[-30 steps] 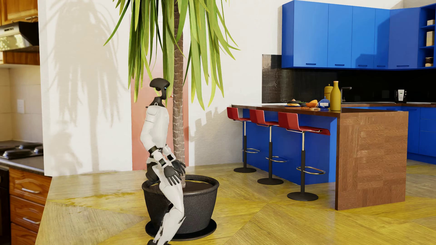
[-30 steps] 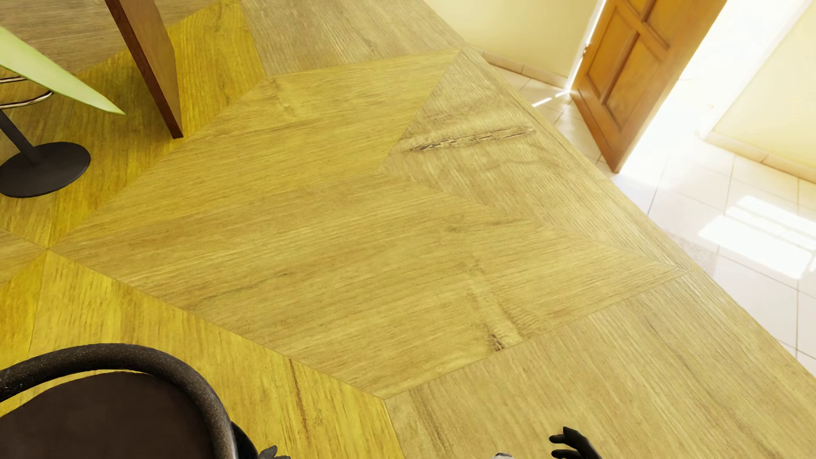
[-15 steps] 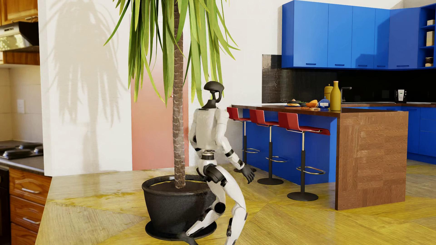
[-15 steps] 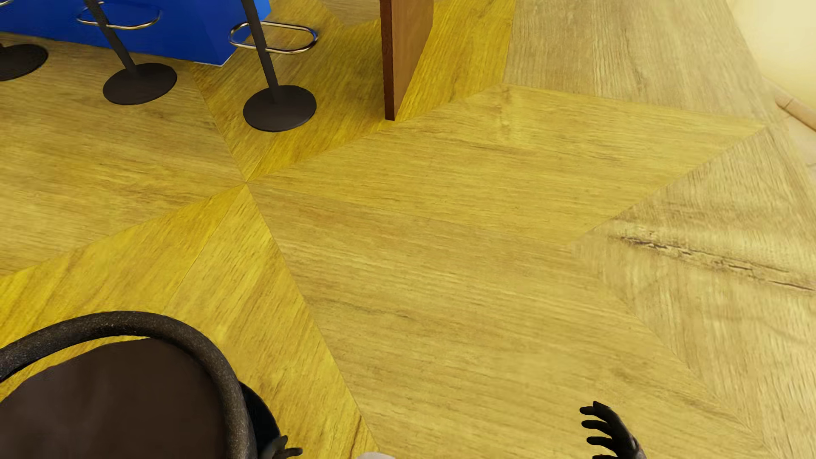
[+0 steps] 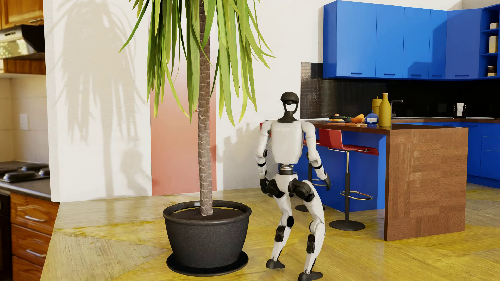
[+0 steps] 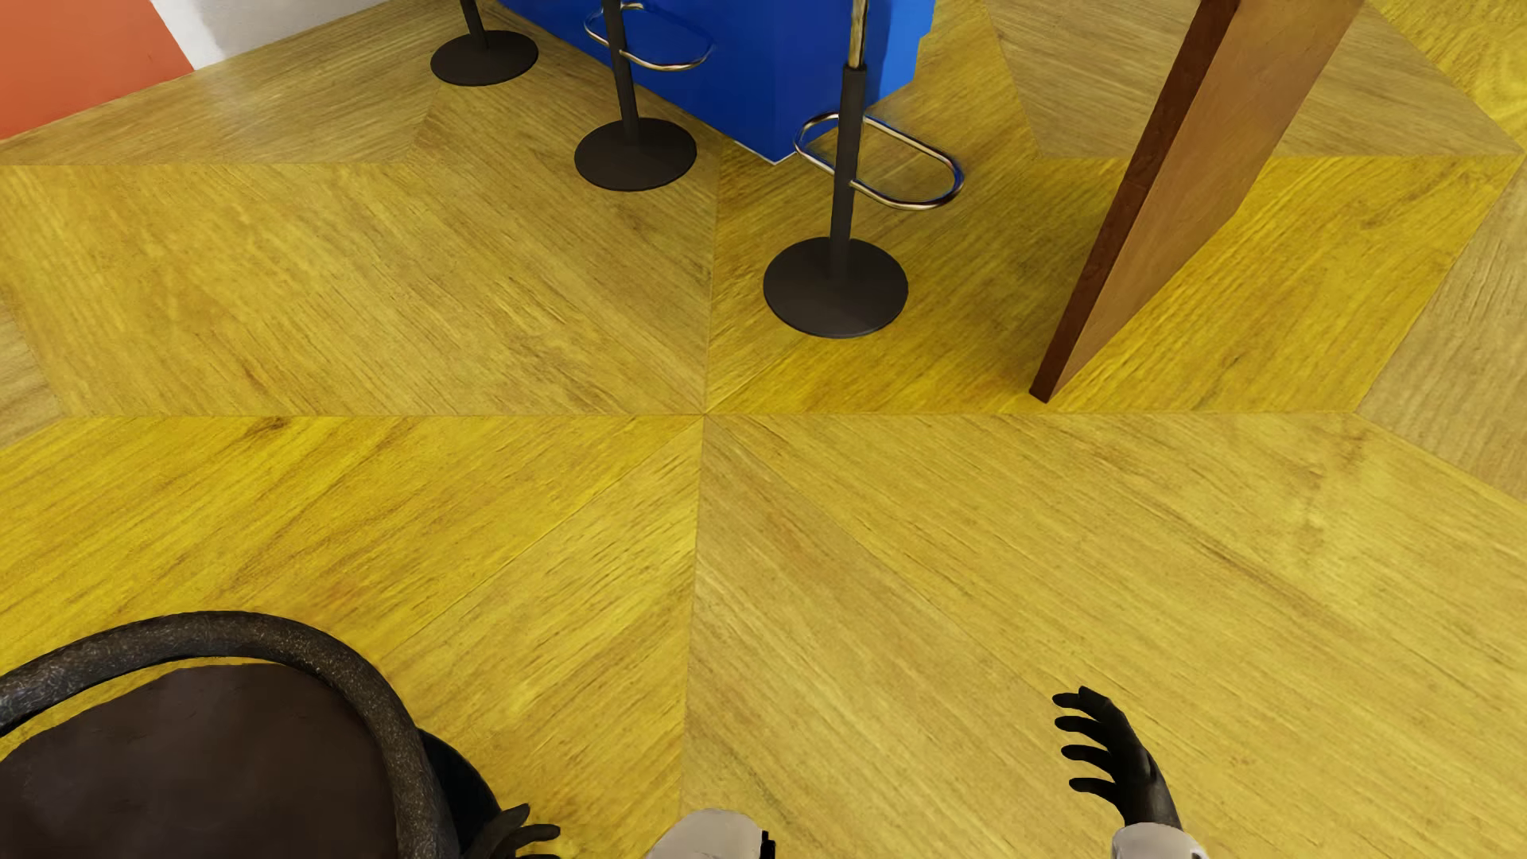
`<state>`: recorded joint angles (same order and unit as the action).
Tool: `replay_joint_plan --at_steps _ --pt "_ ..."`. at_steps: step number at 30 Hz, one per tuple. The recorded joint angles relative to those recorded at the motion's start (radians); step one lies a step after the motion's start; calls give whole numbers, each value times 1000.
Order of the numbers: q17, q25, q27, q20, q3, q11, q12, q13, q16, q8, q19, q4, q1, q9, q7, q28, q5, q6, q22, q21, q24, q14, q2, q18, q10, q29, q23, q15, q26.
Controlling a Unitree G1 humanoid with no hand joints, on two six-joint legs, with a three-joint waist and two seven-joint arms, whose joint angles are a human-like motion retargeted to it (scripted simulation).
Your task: Go around the plant
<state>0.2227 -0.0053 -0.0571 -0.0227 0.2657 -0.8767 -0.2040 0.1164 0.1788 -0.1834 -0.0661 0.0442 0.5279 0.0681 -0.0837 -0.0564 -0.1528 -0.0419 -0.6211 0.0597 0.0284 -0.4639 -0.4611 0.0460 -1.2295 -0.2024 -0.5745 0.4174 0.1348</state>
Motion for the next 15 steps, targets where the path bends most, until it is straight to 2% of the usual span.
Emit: replay_joint_plan --at_steps 1,2,3,4,5,6,7,8,9,10,11,12,13,14,15 --pt "-34 8 6 6 24 -21 -71 -69 22 -13 -4 21 22 -21 12 4 -10 -32 1 53 -19 -47 40 5 130 -21 31 34 16" --pt "-86 2 -14 -54 6 -196 -93 -126 53 27 -42 18 9 -39 30 31 -33 -49 -88 73 -27 -19 -13 -16 246 -20 33 -19 27" --pt "-103 -14 -74 -86 -38 -339 -79 -109 50 129 -67 -16 -37 -40 44 73 -6 -34 -146 93 -13 -49 -86 -17 261 5 -17 -115 47" --pt "-104 -35 -106 -55 -86 -345 -87 -38 25 210 -86 -45 -94 -38 55 112 28 -5 -115 68 12 -74 -140 -21 292 45 -12 -92 62" --pt "-72 -61 -114 -32 -150 -278 -87 42 -3 239 -100 -74 -145 -48 76 148 34 29 -76 41 34 -96 -191 -26 326 92 -20 -20 59" --pt "-50 -81 -99 -35 -164 -159 -33 107 -27 245 -114 -96 -195 -53 100 162 42 68 -21 -4 33 -122 -211 -36 351 129 -65 -31 55" --pt "-4 -88 -68 -17 -159 -51 8 141 -83 220 -101 -99 -201 -56 127 152 32 72 33 -12 26 -137 -182 -18 292 156 -103 -87 36" --pt "45 -78 -21 -73 -124 -53 28 115 -97 158 22 -69 -152 -46 101 104 30 29 0 -7 29 -80 -125 56 135 163 -133 -38 -9" --pt "43 -58 22 -47 -74 -25 4 70 -63 120 -14 -47 -109 -37 54 30 29 -3 -31 -21 45 -40 -57 54 47 144 -112 -6 -46" --pt "31 -33 51 -13 -25 17 -30 28 -25 82 -21 -46 -72 -33 17 -28 21 -32 -41 -17 65 -39 21 12 6 112 -65 21 -63" --pt "5 -3 62 1 37 60 -68 -7 -3 46 -25 -58 -38 -32 -16 -54 1 -48 -19 4 79 -46 100 2 17 70 5 46 -59" --pt "-21 19 40 15 82 85 -97 -63 -15 29 -41 -57 -1 -41 -20 -44 -5 -60 10 33 79 -51 161 5 75 37 34 74 -39" --pt "-42 34 8 -20 101 27 -120 -131 -14 40 -62 -49 17 -41 -10 -12 -6 -76 9 57 70 -61 184 -7 156 18 40 77 -23" --pt "-102 34 -50 -77 56 -191 -139 -189 18 86 -88 -13 7 -50 12 34 20 -94 -50 51 54 8 114 43 274 20 -9 -30 -15" --pt "-119 15 -88 -101 -12 -353 -129 -151 16 158 -106 -42 -36 -36 22 85 35 -56 -134 77 39 -36 18 44 269 42 -27 -166 -7"
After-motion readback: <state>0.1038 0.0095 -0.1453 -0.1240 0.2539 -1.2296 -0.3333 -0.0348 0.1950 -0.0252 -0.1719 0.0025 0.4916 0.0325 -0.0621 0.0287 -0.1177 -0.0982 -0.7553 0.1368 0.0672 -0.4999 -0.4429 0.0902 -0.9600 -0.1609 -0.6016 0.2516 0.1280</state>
